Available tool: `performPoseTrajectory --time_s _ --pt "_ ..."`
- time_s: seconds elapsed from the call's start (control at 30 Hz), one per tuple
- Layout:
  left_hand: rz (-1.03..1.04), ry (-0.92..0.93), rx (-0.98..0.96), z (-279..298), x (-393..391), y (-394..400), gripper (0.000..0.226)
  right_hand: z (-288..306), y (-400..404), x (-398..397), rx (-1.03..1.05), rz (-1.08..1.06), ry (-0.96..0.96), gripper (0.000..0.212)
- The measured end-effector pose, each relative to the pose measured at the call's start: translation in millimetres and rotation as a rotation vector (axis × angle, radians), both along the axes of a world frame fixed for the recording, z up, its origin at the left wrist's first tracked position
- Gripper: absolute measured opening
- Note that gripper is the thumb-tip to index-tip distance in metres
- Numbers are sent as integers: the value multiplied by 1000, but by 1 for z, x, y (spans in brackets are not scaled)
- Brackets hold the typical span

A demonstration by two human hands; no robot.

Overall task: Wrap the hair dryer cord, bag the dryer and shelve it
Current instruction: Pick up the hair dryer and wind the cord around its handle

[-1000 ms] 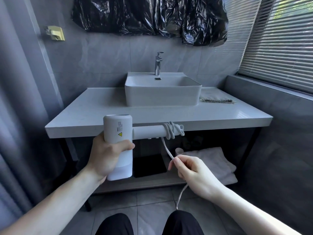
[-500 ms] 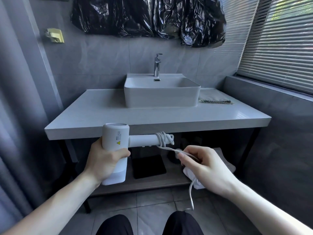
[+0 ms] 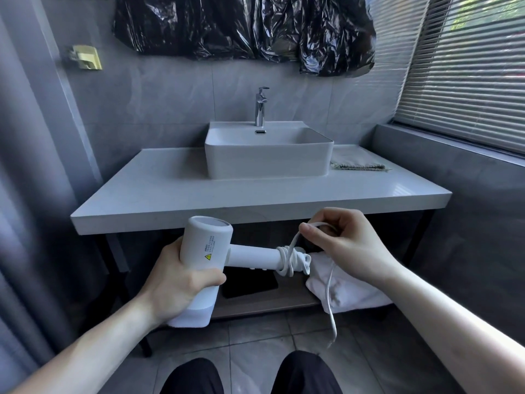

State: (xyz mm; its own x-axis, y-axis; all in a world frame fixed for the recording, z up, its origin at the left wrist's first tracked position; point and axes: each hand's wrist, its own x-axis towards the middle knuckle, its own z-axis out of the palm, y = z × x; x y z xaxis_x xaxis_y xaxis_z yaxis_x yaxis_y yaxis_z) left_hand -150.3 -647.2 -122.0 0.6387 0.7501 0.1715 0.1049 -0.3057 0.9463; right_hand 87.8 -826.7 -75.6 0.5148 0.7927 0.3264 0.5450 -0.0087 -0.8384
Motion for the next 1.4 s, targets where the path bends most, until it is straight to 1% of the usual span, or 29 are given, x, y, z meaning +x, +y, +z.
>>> performPoseTrajectory --time_s 0.1,0.17,0.2,0.27,0.3,0.37,0.43,0.53,0.63,0.7,0.73,0.83,0.9,0.93,1.0,1.1,1.2,1.27,1.4 --pt "3 12 69 -3 1 -5 44 2 6 -4 -9 14 -63 27" --pt "-16 -2 80 -2 0 -8 39 4 8 -2 -15 -5 -86 28" --pt "-30 -12 69 -1 -1 -10 40 5 9 0 -20 -18 -93 29" --pt "-66 -33 52 3 -4 -14 53 6 11 6 -37 -31 -68 33" --pt "-78 -39 49 5 -4 -16 58 6 12 9 -52 -27 -36 37" --pt "-85 -46 44 11 -5 -20 60 4 13 12 -75 -5 56 43" --pt "-108 -59 5 17 -6 -24 54 1 15 17 -89 40 164 40" --pt "-159 -78 -117 22 -9 -27 49 -3 15 20 -125 141 338 30" --pt "-185 -98 -194 25 -12 -27 48 -16 16 26 -156 252 438 35" --pt "-184 -115 -255 24 -13 -26 46 -29 18 28 -152 316 544 39" --pt "-182 -122 -282 24 -12 -25 46 -35 19 27 -136 332 609 37" --pt "-161 -146 -365 25 -10 -23 48 -55 24 21 -96 290 683 20" --pt "-134 -185 -416 27 -8 -22 47 -67 25 14 -111 236 754 28" --pt "-115 -203 -424 29 -7 -21 47 -73 25 10 -120 233 749 31" --pt "-75 -227 -417 32 -5 -19 50 -80 21 0 -155 243 662 36" --pt "-12 -232 -413 32 1 -14 56 -83 17 -12 -202 220 480 40" --pt "36 -237 -419 28 5 -10 53 -77 12 -24 -238 185 283 43" --pt "79 -245 -421 23 7 -6 53 -72 5 -30 -264 170 183 44" --pt "178 -242 -402 17 8 3 62 -64 -12 -40 -285 176 5 47"
